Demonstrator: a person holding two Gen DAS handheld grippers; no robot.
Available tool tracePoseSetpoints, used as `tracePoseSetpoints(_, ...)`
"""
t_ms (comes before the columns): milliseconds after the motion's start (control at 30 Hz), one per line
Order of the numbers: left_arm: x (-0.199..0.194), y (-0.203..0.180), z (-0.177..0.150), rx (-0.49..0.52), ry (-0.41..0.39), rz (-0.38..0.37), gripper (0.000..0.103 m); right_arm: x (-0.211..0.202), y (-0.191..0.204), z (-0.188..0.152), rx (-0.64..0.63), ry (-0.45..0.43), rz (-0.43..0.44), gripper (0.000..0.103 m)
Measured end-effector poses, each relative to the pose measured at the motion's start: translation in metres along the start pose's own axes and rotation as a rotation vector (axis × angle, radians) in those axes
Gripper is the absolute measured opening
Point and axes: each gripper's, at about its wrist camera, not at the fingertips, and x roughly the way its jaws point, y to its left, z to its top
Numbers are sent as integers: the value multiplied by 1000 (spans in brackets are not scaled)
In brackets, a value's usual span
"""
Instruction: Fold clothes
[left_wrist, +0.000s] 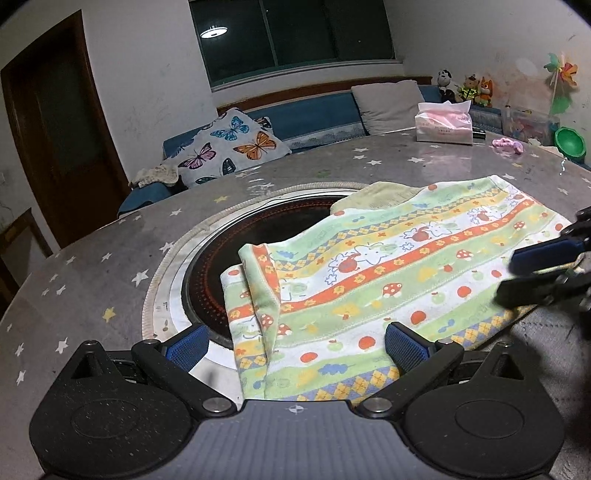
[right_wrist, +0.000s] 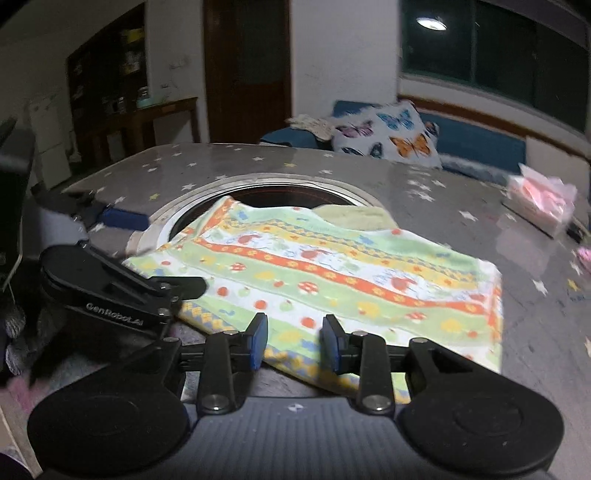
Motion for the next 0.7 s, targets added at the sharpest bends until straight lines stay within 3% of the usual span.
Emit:
tracePoseSetpoints(200,2,4,2,-7,12,-5,103,1,-27,-5,62,0,-19,31)
tracePoseSetpoints(333,3,13,7,-28,20,5,103,-3,-37,0,65,-2,-72,42)
tracePoseSetpoints(567,24,31,15,-51,62,54,103,5,-81,-1,225,32,-68,42)
tracePoseSetpoints(700,38,48,19,-76,92,76,103,5,-83,13,200,22,-91,43)
